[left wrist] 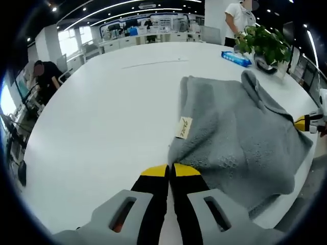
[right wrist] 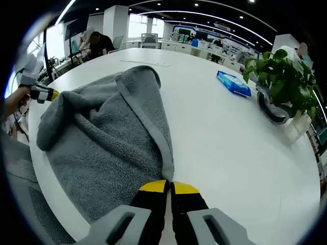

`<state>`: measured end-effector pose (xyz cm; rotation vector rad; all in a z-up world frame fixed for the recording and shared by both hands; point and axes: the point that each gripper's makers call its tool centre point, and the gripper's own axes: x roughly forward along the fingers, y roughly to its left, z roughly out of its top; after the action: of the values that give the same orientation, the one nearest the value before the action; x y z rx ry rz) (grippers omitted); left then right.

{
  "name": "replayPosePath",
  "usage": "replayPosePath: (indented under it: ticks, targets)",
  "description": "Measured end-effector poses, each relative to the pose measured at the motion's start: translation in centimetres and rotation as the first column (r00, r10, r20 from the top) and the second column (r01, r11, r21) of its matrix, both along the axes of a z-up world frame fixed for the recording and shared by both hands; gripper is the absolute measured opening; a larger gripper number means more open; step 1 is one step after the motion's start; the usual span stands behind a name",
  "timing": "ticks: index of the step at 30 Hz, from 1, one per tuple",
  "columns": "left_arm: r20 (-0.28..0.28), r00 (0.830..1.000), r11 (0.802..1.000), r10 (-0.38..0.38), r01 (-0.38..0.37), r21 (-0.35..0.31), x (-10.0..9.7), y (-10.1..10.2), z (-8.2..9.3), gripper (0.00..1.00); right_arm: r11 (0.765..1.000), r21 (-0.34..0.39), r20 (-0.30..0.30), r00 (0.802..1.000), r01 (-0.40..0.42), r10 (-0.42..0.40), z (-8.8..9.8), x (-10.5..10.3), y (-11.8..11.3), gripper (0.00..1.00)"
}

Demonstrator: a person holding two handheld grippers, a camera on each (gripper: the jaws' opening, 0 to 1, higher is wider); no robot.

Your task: Open the folded towel by lifting each exposed corner and separating the folded layers until the towel lies flat within the target outline without major curled edges

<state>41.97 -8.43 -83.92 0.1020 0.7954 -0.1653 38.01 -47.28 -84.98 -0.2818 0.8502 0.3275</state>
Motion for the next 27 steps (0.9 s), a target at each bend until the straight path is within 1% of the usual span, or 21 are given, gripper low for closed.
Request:
replayPosePath:
  ticks: [3, 5, 6, 9, 11, 14, 19, 22, 27]
  targets:
    - [-0.009, 1.000, 1.000, 0.006, -0.006, 0.007, -0.3, 0.8, -0.4, 0.02, 1.000, -0.002, 0.000, 1.000, 0.002, -0.002, 0.0, 0.0, -0.1, 0.00]
    - [-0.020, 1.000, 0.999, 0.011, -0.010, 0.041, -0.7, 2.0, -0.9, 0.02, 1.000, -0.011, -0.001, 1.000, 0.003, -0.003, 0.0, 0.0, -0.3, 0.00]
    - [-0.003, 1.000, 0.999, 0.019, -0.018, 0.040, -0.7, 2.4, -0.7, 0.02, 1.000, -0.013, -0.001, 1.000, 0.004, -0.004, 0.0, 0.0, -0.4, 0.00]
    - [-0.007, 0.999, 0.999, 0.035, -0.035, 0.028, -1.2, 3.4, -0.7, 0.02, 1.000, 0.011, -0.005, 1.000, 0.018, -0.018, 0.0, 0.0, -0.6, 0.00]
    - [-0.004, 1.000, 0.999, 0.031, -0.031, 0.026, -1.4, 3.8, -0.7, 0.02, 0.999, 0.033, -0.010, 0.999, 0.031, -0.031, 0.0, -0.1, -0.7, 0.00]
    - [0.006, 1.000, 0.998, 0.023, -0.023, 0.055, -1.5, 4.6, -0.7, 0.02, 0.999, 0.036, -0.016, 0.999, 0.038, -0.037, 0.0, -0.2, -0.9, 0.00]
    - [0.005, 1.000, 0.999, 0.025, -0.025, 0.043, -1.6, 5.3, -0.7, 0.02, 0.997, 0.048, -0.030, 0.998, 0.055, -0.053, -0.1, -0.4, -1.4, 0.00]
    - [0.003, 1.000, 0.996, 0.003, -0.003, 0.091, -1.6, 6.0, -0.6, 0.02, 0.997, 0.050, -0.040, 0.997, 0.065, -0.063, -0.1, -0.5, -1.8, 0.00]
    - [-0.005, 1.000, 0.996, 0.009, -0.009, 0.092, -1.9, 7.2, -0.7, 0.02, 0.993, 0.062, -0.056, 0.993, 0.103, -0.099, -0.1, -0.7, -2.9, 0.00]
